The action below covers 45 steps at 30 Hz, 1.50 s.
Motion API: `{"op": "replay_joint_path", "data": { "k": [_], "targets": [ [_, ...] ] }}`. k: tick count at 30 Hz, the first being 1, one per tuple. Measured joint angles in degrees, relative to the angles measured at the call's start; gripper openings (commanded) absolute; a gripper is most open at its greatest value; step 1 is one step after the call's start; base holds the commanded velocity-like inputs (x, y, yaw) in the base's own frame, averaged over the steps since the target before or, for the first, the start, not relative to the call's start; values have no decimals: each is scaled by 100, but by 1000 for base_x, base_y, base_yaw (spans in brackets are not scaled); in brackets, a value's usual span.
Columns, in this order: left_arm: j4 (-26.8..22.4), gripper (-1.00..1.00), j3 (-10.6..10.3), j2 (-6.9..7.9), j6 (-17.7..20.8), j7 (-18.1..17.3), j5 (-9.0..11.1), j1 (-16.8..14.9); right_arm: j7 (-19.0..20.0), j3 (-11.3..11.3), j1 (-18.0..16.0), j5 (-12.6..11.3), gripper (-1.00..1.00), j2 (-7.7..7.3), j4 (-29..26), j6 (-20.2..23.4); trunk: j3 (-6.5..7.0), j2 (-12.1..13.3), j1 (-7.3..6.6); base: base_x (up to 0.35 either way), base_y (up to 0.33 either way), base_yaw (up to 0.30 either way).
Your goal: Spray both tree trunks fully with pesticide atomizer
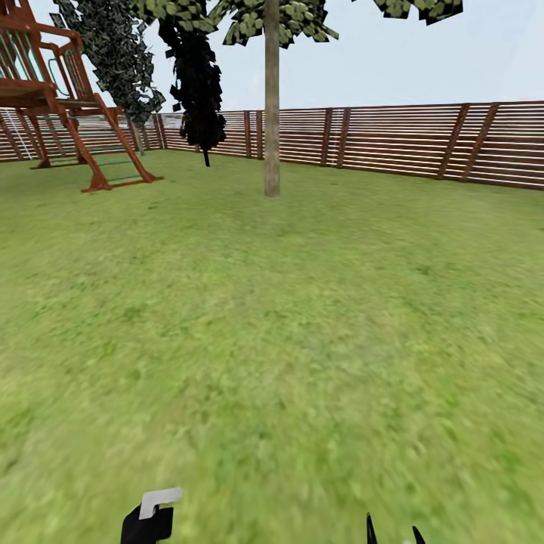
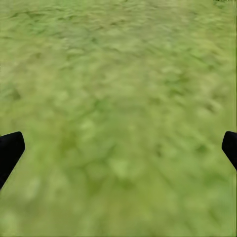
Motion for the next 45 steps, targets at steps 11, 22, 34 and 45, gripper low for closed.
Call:
{"op": "replay_joint_path", "data": {
  "k": [11,22,34,45],
  "targets": [
    [5,-100,0,-13,0,2,1,0,-1,12,101,5,100,14,14,0,0,0,0,341,40,0],
    [11,-100,0,-10,0,2,1,0,0,-9,114,-13,100,-55,3,0,0,0,0,341,27,0],
    [12,-100,0,-11,0,2,2,0,10,11,114,12,100,-66,9,0,0,0,0,341,1,0],
    [12,-100,0,-13,0,2,1,0,11,11,114,20,100,-66,8,0,0,0,0,341,0,0]
  ]
}}
